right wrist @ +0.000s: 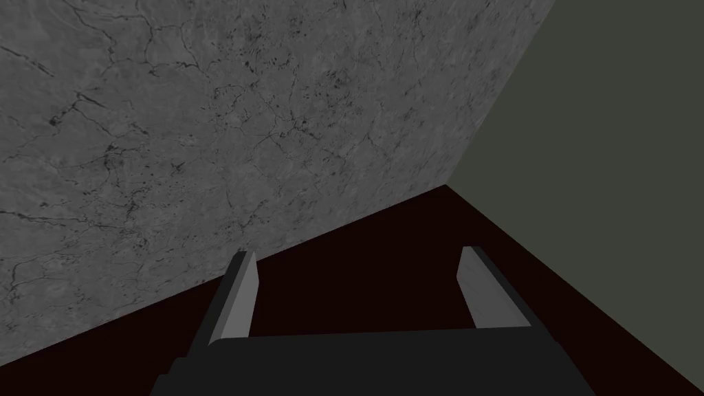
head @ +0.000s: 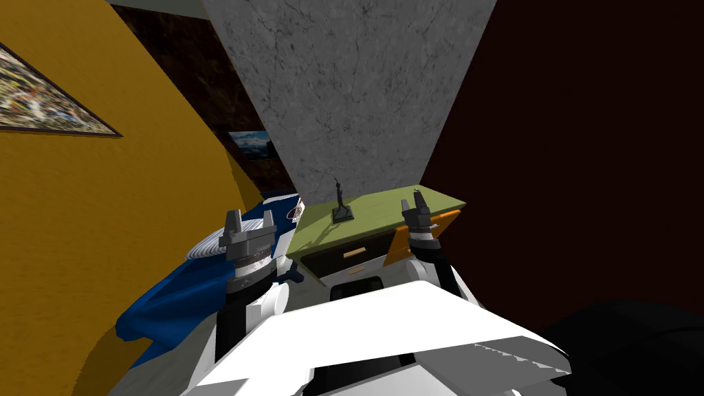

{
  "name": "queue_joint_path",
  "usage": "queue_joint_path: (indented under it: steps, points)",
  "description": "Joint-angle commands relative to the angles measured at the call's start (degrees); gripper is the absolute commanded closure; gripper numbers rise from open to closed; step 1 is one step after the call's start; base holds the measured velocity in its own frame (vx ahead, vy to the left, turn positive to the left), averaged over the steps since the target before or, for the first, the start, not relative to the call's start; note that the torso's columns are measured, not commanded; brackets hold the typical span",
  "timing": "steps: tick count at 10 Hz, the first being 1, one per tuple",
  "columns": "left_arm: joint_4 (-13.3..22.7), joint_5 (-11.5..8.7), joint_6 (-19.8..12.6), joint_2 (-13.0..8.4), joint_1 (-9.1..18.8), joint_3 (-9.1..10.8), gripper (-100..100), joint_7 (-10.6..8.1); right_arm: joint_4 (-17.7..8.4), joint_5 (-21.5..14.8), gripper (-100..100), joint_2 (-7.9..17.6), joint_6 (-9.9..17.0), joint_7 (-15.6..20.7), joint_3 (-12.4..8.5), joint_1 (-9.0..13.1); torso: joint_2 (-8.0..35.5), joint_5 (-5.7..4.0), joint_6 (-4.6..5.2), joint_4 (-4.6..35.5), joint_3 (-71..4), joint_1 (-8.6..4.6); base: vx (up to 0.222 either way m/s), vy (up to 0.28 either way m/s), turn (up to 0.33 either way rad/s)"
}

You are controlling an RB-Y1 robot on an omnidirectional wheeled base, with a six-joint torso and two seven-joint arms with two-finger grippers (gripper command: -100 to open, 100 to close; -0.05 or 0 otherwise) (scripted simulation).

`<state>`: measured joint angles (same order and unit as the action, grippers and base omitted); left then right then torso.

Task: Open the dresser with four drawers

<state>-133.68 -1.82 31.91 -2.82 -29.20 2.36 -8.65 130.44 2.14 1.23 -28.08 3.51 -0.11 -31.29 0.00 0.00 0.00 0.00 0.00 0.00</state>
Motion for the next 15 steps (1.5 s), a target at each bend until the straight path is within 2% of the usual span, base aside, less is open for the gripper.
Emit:
queue_joint_path:
  steps: [1,9,10,12,13,15]
  points:
    - [0.0,0.0,0.0,0.0,0.0,0.0,0,0.0,0.0,0.0,0,0.0,0.0,0.0,0.0,0.0,2.3,0.0,0.0,2.3,-4.7,0.0,0.0,0.0,0.0]
    - [0.0,0.0,0.0,0.0,0.0,0.0,0,0.0,0.0,0.0,0,0.0,0.0,0.0,0.0,0.0,35.4,0.0,0.0,35.4,-70.7,0.0,0.0,0.0,0.0]
    - [0.0,0.0,0.0,0.0,0.0,0.0,0,0.0,-1.0,-2.3,-100,2.1,1.6,0.4,0.1,-0.1,39.6,0.0,0.0,39.6,-79.2,0.0,-0.02,0.024,0.056]
    - [0.0,0.0,0.0,0.0,0.0,-0.01,0,0.0,-2.4,-5.6,-100,3.9,4.1,1.1,0.4,-0.3,42.2,0.03,-0.01,42.1,-84.2,0.11,-0.068,0.037,0.077]
    - [0.0,0.0,0.0,0.0,0.0,-0.01,0,0.0,-2.4,-5.8,-100,3.9,4.1,1.1,0.4,-0.3,42.4,0.01,0.0,42.3,-84.4,0.03,-0.055,0.029,0.027]
    - [0.0,0.0,0.0,0.0,0.0,-0.01,0,0.0,-4.3,-9.7,-100,5.2,7.4,2.1,0.7,-0.6,42.2,0.0,-0.01,42.3,-84.6,0.01,-0.051,0.048,0.093]
